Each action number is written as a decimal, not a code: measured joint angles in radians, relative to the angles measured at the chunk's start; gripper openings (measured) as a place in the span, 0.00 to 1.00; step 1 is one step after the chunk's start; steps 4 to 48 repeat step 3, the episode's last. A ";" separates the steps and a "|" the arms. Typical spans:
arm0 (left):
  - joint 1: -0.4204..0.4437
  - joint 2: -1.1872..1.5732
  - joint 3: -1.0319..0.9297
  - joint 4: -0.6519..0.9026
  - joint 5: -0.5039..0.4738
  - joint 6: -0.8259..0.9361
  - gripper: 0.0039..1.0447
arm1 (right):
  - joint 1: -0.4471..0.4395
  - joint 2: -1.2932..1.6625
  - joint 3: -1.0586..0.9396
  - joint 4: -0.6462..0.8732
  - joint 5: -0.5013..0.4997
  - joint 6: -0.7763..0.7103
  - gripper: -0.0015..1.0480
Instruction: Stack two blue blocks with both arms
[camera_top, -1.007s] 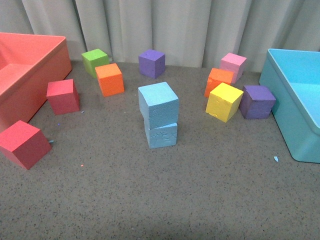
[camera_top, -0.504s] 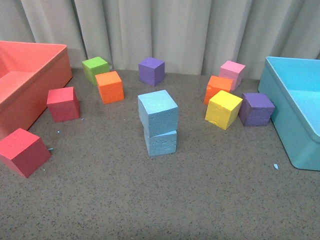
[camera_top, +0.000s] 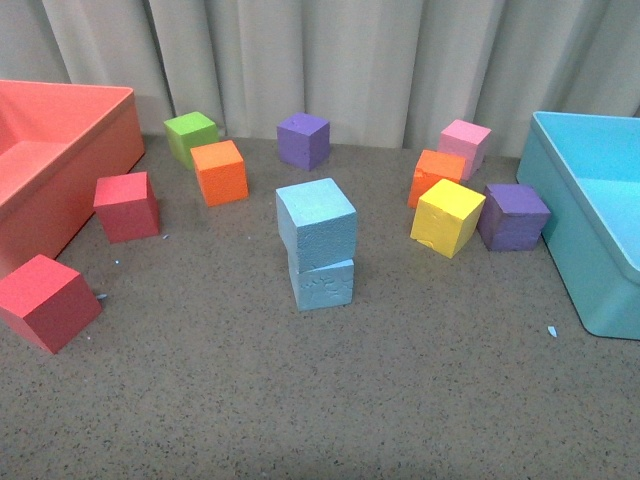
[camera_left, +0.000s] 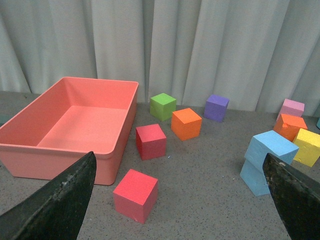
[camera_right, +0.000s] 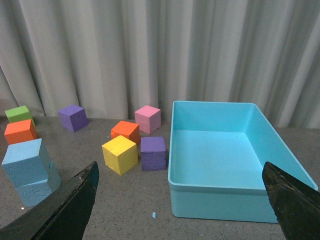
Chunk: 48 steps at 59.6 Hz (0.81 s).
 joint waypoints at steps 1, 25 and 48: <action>0.000 0.000 0.000 0.000 0.000 0.000 0.94 | 0.000 0.000 0.000 0.000 0.000 0.000 0.91; 0.000 0.000 0.000 0.000 0.000 0.000 0.94 | 0.000 0.000 0.000 0.000 0.000 0.000 0.91; 0.000 0.000 0.000 0.000 0.000 0.000 0.94 | 0.000 0.000 0.000 0.000 0.000 0.000 0.91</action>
